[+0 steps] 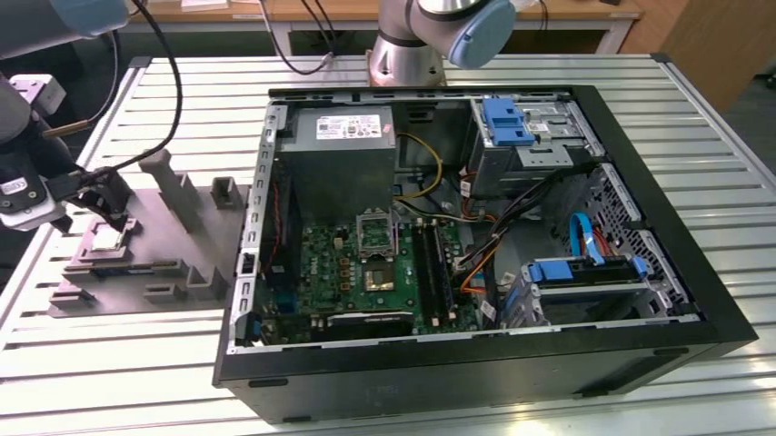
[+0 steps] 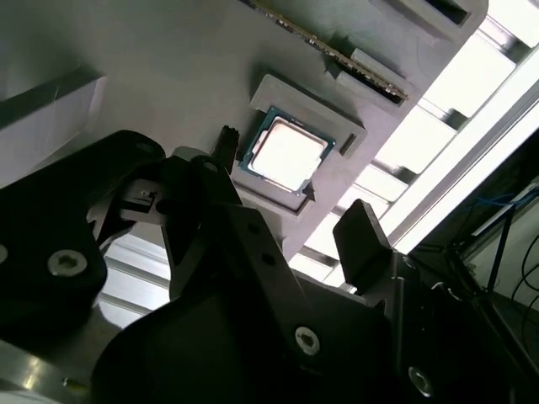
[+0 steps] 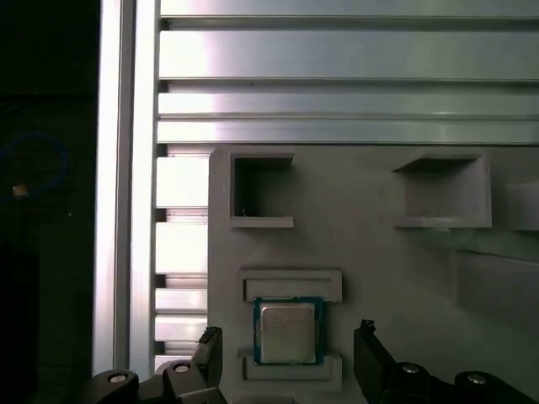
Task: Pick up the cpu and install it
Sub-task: 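Pick up the cpu and move it towards the insertion slot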
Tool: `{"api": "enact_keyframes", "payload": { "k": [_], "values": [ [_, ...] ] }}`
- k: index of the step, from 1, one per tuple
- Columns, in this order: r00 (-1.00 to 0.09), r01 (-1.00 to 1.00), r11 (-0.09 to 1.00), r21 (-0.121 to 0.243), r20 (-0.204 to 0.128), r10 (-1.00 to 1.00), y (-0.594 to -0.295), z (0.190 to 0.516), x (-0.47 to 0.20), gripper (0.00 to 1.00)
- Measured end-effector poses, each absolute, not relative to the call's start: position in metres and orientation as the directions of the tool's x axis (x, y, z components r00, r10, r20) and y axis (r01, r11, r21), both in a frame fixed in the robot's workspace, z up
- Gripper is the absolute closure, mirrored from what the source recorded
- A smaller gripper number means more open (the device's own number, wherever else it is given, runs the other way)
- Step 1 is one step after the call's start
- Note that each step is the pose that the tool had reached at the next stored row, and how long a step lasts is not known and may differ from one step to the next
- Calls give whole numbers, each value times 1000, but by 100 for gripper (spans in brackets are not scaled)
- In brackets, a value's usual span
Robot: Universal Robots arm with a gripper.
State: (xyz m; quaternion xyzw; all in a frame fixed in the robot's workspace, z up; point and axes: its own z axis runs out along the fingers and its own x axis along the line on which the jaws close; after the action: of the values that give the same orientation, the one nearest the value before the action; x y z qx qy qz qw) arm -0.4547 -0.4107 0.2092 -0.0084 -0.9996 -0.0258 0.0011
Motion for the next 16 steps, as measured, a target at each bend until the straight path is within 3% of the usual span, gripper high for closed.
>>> {"api": "enact_keyframes", "payload": {
  "k": [16],
  "values": [
    [-1000, 23, 998, 52, 3, 23, -411, 204, -454, 28]
  ]
}}
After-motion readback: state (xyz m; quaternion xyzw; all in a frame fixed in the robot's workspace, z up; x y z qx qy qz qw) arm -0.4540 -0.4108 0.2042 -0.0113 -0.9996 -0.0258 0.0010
